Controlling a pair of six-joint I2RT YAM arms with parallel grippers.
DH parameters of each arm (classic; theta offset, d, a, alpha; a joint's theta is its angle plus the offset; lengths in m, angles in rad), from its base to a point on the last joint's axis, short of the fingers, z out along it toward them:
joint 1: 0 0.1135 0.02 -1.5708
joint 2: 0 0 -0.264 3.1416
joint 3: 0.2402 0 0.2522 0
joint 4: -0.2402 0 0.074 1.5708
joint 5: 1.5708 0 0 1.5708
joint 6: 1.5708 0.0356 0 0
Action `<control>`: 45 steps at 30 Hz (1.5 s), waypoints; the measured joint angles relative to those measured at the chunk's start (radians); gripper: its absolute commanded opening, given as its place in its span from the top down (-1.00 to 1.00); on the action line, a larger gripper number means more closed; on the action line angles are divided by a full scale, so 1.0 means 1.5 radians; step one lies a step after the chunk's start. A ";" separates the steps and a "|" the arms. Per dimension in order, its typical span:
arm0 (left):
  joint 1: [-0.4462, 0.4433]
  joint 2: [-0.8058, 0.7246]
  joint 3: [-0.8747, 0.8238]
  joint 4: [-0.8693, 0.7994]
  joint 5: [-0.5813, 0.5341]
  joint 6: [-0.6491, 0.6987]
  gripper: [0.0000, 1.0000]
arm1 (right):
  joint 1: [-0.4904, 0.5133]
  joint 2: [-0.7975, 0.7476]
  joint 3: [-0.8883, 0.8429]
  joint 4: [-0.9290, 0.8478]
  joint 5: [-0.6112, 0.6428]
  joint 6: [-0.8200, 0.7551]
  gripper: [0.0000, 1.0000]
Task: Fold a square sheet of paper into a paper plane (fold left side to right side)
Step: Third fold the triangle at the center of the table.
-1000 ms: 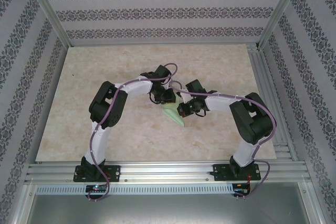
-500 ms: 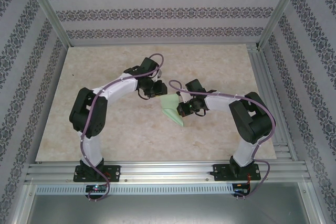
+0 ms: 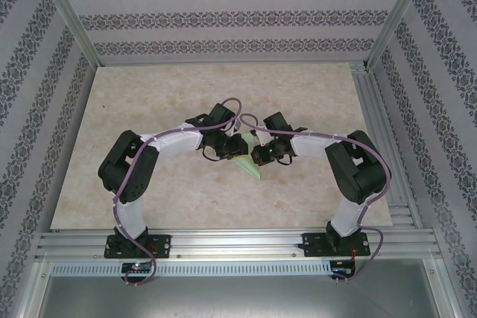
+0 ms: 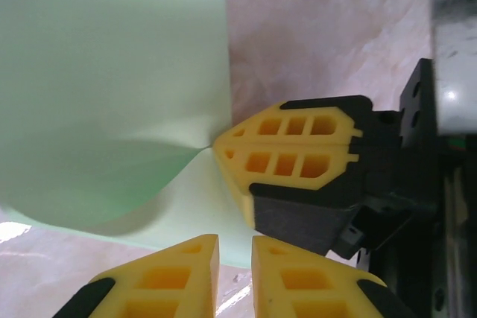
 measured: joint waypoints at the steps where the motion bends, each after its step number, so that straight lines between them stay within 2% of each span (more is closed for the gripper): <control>1: -0.001 0.000 0.000 0.004 0.000 -0.003 0.59 | 0.000 0.000 0.001 0.000 0.000 0.000 1.00; 11: -0.017 0.045 0.000 0.017 -0.014 -0.010 0.63 | 0.000 0.003 0.004 -0.003 -0.002 0.000 1.00; 42: -0.017 0.066 -0.022 0.025 -0.040 -0.010 0.66 | -0.002 0.011 0.017 -0.015 -0.007 0.005 1.00; 45: -0.017 0.066 -0.025 0.032 -0.040 -0.010 0.67 | -0.004 0.008 0.017 -0.019 -0.007 0.010 0.79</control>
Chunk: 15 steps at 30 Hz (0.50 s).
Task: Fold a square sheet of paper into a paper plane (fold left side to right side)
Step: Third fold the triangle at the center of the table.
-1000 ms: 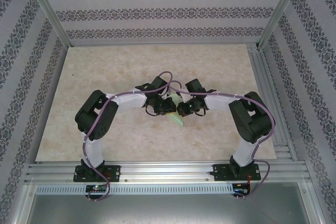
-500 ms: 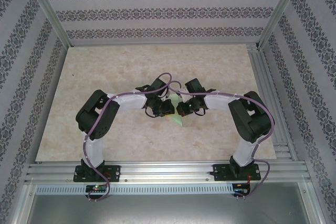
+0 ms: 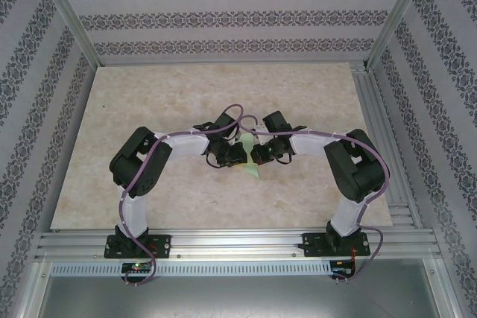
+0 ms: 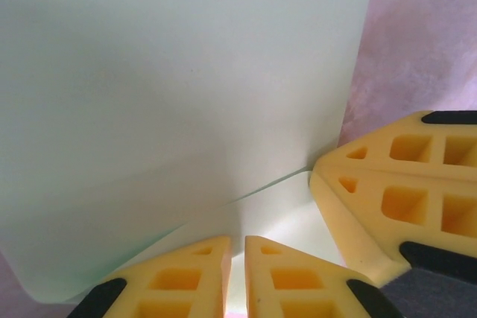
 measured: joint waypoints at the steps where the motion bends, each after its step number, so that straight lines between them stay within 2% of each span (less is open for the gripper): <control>1: 0.000 0.001 0.000 0.002 0.000 0.000 0.68 | -0.003 -0.001 0.000 -0.002 0.000 0.003 0.74; 6: 0.000 0.004 0.000 0.010 0.005 0.000 0.68 | -0.026 -0.036 -0.012 -0.015 -0.012 0.032 0.41; 10: 0.000 0.004 0.000 0.012 0.005 0.000 0.69 | -0.043 -0.109 -0.027 -0.027 -0.022 0.052 0.39; 15: 0.000 0.004 0.000 0.012 0.005 0.000 0.69 | -0.043 -0.199 -0.091 -0.016 -0.086 0.101 0.43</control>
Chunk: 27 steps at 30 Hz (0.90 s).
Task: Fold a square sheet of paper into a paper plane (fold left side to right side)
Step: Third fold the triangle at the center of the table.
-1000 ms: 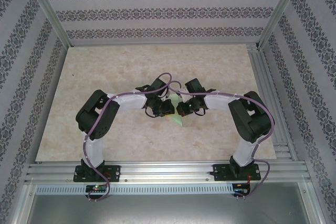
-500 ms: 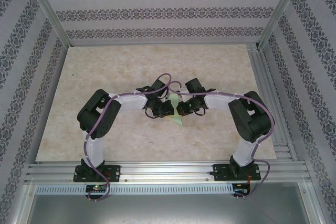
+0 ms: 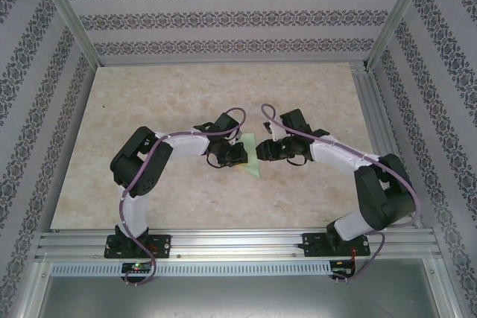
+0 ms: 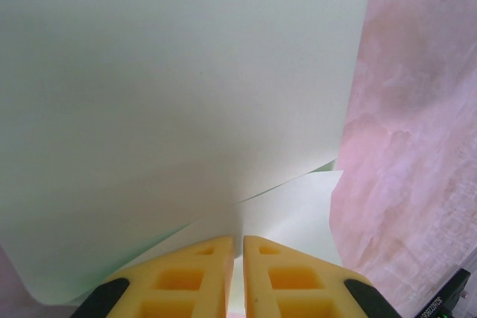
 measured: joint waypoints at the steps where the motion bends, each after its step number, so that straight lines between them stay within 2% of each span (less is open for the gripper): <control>1: 0.000 0.000 0.000 0.000 0.000 0.000 0.69 | 0.001 -0.009 -0.017 0.004 -0.013 0.011 0.43; 6: 0.000 0.000 0.000 0.000 0.000 0.001 0.69 | 0.008 -0.014 -0.083 0.021 -0.080 0.077 0.47; 12: 0.000 0.000 0.001 -0.001 0.000 0.001 0.69 | 0.013 0.030 -0.076 0.052 -0.119 0.098 0.53; 27: 0.000 0.003 0.004 -0.001 0.000 0.003 0.70 | 0.023 0.112 -0.046 0.062 -0.140 0.104 0.57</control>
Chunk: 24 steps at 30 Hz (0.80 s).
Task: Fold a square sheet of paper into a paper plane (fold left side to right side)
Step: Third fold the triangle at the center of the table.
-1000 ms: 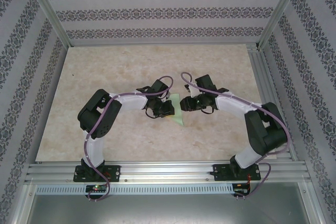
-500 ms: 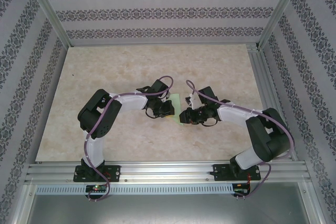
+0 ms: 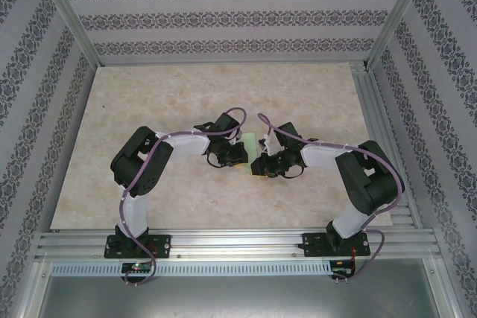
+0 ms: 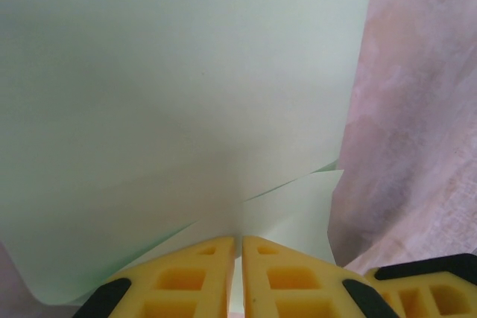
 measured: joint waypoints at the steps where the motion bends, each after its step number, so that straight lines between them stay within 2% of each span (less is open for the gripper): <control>1: 0.000 0.000 0.000 0.000 0.000 0.000 0.70 | 0.000 0.002 0.000 -0.001 0.000 0.000 0.57; 16: 0.000 0.000 0.000 0.000 0.000 0.000 0.70 | 0.000 0.019 0.003 -0.024 0.020 -0.005 0.58; 24: 0.000 0.005 0.012 -0.012 0.000 0.010 0.70 | -0.005 0.035 0.002 -0.023 0.022 0.028 0.74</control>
